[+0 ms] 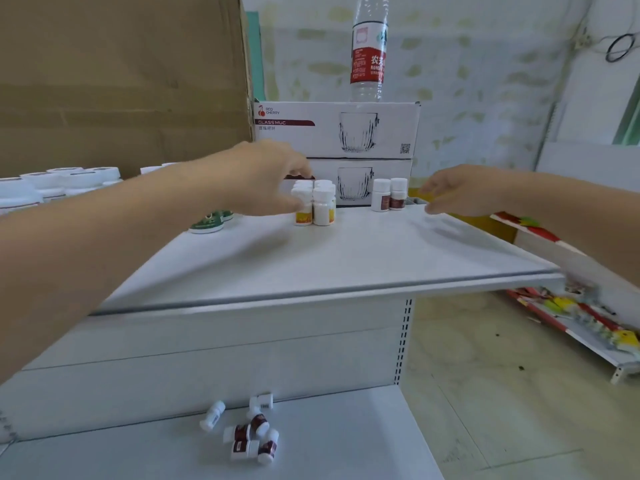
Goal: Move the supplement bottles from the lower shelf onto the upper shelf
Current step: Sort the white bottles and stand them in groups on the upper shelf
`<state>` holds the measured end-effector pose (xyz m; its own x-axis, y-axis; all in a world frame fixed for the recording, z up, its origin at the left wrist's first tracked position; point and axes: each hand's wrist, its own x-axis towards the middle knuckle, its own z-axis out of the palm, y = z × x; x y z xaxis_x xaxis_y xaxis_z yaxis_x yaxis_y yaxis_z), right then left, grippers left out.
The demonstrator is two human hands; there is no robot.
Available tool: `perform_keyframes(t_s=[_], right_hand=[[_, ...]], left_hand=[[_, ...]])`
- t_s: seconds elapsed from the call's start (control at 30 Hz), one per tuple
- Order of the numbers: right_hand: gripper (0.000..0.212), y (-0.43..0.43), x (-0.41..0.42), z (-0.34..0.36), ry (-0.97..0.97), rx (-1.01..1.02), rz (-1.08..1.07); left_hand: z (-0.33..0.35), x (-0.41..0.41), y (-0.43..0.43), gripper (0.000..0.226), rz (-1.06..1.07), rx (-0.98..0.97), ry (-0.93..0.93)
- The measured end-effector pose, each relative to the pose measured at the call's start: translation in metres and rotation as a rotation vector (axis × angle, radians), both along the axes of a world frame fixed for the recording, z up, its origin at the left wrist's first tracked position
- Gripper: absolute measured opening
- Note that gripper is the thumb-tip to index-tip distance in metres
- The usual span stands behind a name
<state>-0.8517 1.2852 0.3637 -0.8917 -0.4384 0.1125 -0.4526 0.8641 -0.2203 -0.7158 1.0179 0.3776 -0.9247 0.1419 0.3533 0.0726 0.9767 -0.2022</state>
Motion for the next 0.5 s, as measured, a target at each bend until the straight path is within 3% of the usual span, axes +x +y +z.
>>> perform_keyframes(t_s=[0.23,0.5], right_hand=[[0.040,0.019,0.111,-0.002,-0.023,0.057,0.041],[0.044,0.028,0.255,-0.023,-0.028,0.063,0.054]], left_hand=[[0.001,0.104,-0.014,0.042,0.076,0.078,-0.103],[-0.024,0.233,-0.032,0.024,0.011,0.221,-0.129]])
